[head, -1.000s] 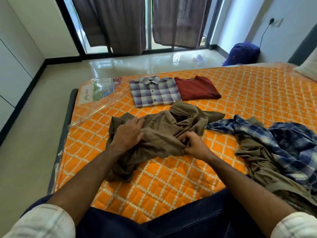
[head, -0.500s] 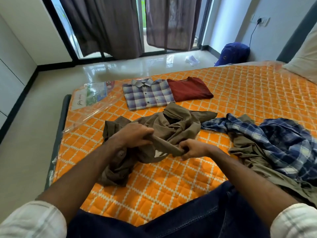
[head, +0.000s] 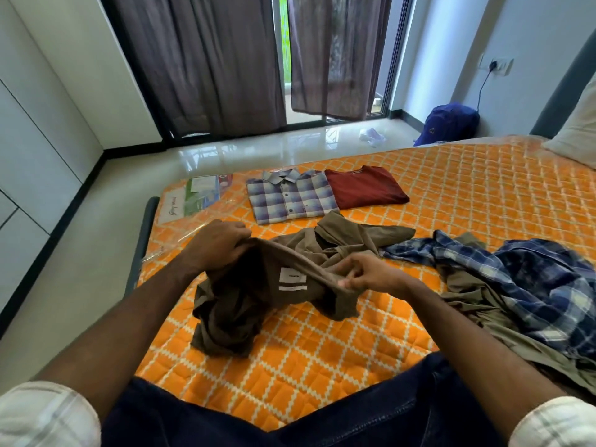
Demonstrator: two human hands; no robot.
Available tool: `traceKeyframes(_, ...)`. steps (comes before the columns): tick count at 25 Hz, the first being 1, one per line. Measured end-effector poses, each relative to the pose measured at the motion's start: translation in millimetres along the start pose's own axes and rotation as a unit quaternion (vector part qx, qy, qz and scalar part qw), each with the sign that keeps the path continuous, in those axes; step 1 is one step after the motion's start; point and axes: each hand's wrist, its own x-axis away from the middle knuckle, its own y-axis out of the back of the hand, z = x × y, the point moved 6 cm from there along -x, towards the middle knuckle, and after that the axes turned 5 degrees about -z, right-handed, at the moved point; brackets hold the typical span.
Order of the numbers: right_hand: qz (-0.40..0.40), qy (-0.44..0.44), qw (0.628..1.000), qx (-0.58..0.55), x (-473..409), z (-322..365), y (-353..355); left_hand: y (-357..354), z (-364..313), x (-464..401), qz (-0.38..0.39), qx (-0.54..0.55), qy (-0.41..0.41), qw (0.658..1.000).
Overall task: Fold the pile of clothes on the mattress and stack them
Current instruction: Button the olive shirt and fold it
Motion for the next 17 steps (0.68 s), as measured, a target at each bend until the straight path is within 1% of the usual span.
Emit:
traceKeyframes(2, 0.070, -0.002, 0.998, -0.004, 11.4, 3.5, -11.1, 11.8, 0.2, 2.8, -0.028, -0.001, 0.044, 0.999)
traceKeyframes(3, 0.080, 0.003, 0.997, -0.012, 16.6, 8.4, -12.7, 15.2, -1.3, 3.7, -0.035, -0.011, 0.056, 0.998)
traceKeyframes(5, 0.069, 0.016, 0.997, 0.023, 21.3, 15.4, -11.7, 22.9, -2.9, 5.0, -0.060, -0.019, 0.084, 0.995)
traceKeyframes(7, 0.054, 0.014, 0.992, 0.110, 21.6, 16.6, -8.2, 29.6, 2.2, 7.3, -0.089, -0.013, 0.130, 0.987)
traceKeyframes(8, 0.034, 0.011, 0.995, 0.097, 20.8, 16.3, -3.7, 31.5, 7.2, 8.3, -0.096, 0.001, 0.155, 0.983)
traceKeyframes(9, 0.006, 0.007, 1.000, 0.013, 22.4, 18.6, 1.7, 31.6, 13.7, 10.3, -0.099, 0.021, 0.177, 0.979)
traceKeyframes(10, -0.043, -0.003, 0.993, -0.113, 24.4, 20.6, 9.1, 30.5, 20.1, 13.2, -0.101, 0.044, 0.195, 0.975)
traceKeyframes(11, -0.096, -0.014, 0.968, -0.230, 28.0, 21.9, 16.4, 28.6, 26.0, 17.1, -0.103, 0.066, 0.211, 0.970)
traceKeyframes(12, -0.140, -0.027, 0.938, -0.316, 30.1, 19.8, 21.8, 26.3, 31.8, 21.7, -0.106, 0.085, 0.227, 0.964)
traceKeyframes(13, -0.170, -0.045, 0.920, -0.349, 30.6, 15.4, 24.2, 22.8, 36.9, 26.4, -0.103, 0.101, 0.243, 0.959)
traceKeyframes(14, -0.183, -0.065, 0.913, -0.359, 28.9, 9.2, 21.6, 18.7, 40.5, 30.9, -0.097, 0.114, 0.257, 0.955)
traceKeyframes(17, -0.167, -0.127, 0.894, -0.397, 25.8, -4.9, 3.9, 7.6, 45.7, 40.6, -0.074, 0.128, 0.293, 0.945)
